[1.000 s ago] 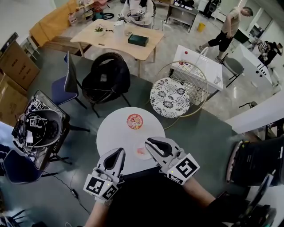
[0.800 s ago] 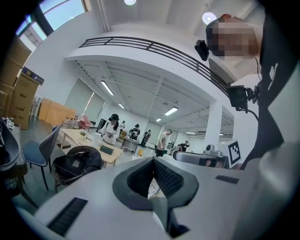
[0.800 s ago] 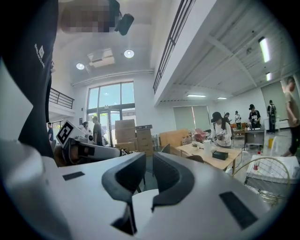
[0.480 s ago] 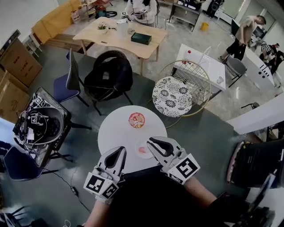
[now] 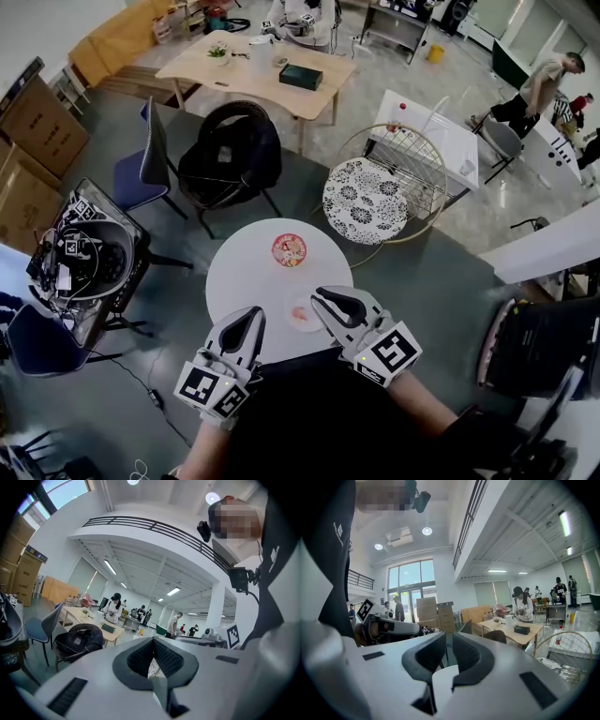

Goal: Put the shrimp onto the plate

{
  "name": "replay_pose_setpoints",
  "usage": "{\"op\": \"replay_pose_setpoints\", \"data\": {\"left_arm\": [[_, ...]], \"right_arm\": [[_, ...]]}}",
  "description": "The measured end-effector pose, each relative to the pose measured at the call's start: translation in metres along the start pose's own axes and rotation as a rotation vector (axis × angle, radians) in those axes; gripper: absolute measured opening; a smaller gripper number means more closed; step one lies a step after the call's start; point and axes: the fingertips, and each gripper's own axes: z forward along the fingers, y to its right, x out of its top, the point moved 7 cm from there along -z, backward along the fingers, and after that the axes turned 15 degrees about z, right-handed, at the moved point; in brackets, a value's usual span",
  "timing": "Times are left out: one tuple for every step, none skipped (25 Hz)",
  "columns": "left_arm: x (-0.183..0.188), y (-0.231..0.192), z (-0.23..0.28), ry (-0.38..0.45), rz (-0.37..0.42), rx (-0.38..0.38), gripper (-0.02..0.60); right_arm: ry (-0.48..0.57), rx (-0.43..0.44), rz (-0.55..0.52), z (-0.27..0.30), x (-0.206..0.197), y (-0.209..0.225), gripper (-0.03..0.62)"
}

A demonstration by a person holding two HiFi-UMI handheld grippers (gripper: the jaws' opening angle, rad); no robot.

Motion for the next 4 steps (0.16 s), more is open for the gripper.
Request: {"op": "replay_pose_setpoints", "data": {"left_arm": [[-0.0001, -0.0004, -0.0002, -0.001, -0.001, 0.001, 0.006], [-0.0002, -0.0006, -0.0003, -0.001, -0.002, 0.002, 0.006], [-0.0002, -0.0008, -0.0004, -0.001, -0.004, 0.003, 0.006], [-0.0002, -0.0009, -0.0005, -0.001, -0.005, 0.004, 0.006]], "right_arm": [[0.000, 0.000, -0.001, 0.0003, -0.0002, 0.0003, 0.057], [0.001, 0.000, -0.002, 0.0004, -0.0003, 0.0007, 0.057], [0.002, 0.000, -0.002, 0.0005, -0.0003, 0.0012, 0.057], [0.002, 0.000, -0.003, 0.0005, -0.0003, 0.0017, 0.057]]}}
